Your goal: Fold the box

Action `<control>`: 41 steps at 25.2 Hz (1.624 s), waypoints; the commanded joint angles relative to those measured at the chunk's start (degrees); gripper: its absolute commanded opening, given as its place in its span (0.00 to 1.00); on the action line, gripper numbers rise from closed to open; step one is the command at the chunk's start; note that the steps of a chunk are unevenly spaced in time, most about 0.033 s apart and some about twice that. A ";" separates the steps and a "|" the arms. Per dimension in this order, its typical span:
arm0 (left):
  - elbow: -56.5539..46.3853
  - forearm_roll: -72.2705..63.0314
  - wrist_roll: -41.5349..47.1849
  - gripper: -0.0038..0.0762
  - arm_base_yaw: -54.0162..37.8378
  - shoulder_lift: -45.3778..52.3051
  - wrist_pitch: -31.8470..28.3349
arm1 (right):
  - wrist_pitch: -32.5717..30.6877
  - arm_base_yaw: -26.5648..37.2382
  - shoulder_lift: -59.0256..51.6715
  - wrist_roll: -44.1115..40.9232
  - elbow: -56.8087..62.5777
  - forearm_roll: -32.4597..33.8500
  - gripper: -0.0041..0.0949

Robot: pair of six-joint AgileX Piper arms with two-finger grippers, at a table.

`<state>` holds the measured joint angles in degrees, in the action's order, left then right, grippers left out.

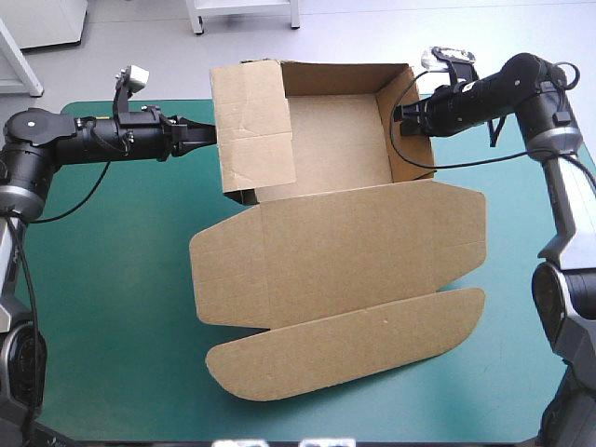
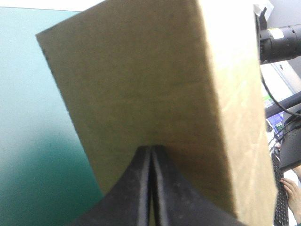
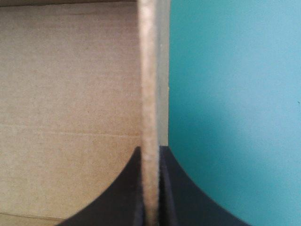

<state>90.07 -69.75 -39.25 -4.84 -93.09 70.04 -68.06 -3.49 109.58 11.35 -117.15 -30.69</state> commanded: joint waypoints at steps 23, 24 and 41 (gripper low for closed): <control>1.91 -2.16 7.55 0.67 4.26 3.08 -0.47 | 1.43 -2.10 -0.54 -2.88 -1.64 1.54 0.04; 1.91 -0.67 8.07 0.67 4.76 3.08 -1.42 | 1.43 -2.62 -0.54 -3.04 -1.64 2.13 0.04; 6.39 35.16 28.23 0.66 15.17 3.08 -13.96 | 2.44 -5.55 -0.54 -7.38 -1.75 6.14 0.04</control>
<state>93.12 -37.58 -15.32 8.62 -92.91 59.39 -67.96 -8.74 112.31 5.42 -117.15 -21.99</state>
